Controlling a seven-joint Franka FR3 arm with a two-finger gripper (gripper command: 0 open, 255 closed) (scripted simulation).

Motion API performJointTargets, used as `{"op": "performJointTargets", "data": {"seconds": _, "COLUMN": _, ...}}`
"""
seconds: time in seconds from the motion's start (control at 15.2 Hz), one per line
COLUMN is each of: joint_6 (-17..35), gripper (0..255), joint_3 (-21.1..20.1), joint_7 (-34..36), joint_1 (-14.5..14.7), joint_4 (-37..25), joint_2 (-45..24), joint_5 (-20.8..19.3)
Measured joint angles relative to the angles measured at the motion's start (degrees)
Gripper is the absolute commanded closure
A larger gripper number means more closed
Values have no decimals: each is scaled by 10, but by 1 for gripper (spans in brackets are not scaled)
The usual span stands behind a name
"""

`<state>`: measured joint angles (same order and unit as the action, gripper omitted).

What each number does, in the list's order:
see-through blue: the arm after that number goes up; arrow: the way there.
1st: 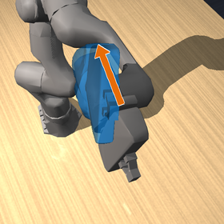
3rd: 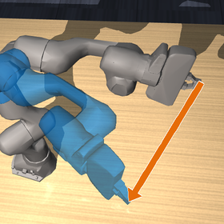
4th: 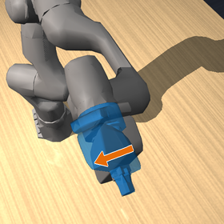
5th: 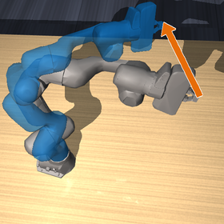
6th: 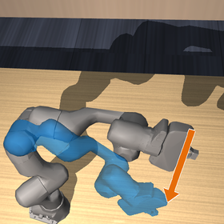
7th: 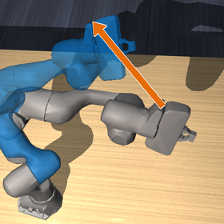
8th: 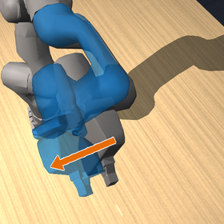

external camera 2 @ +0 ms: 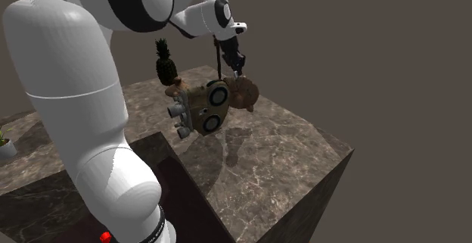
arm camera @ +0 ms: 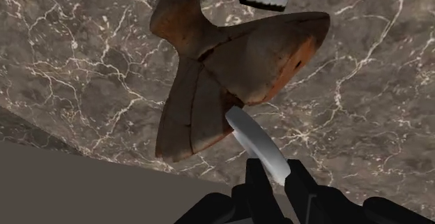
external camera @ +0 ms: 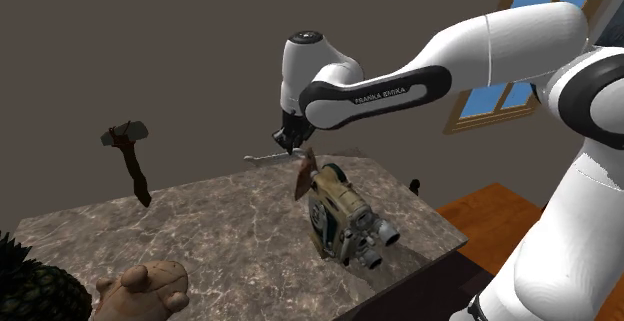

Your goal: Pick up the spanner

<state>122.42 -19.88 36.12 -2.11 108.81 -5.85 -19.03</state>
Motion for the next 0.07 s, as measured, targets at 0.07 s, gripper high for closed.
{"op": "performJointTargets", "data": {"seconds": 0.07, "joint_6": -5, "gripper": 255, "joint_3": 0, "joint_7": -2, "joint_1": 0, "joint_4": -4, "joint_2": 1, "joint_5": 1}}
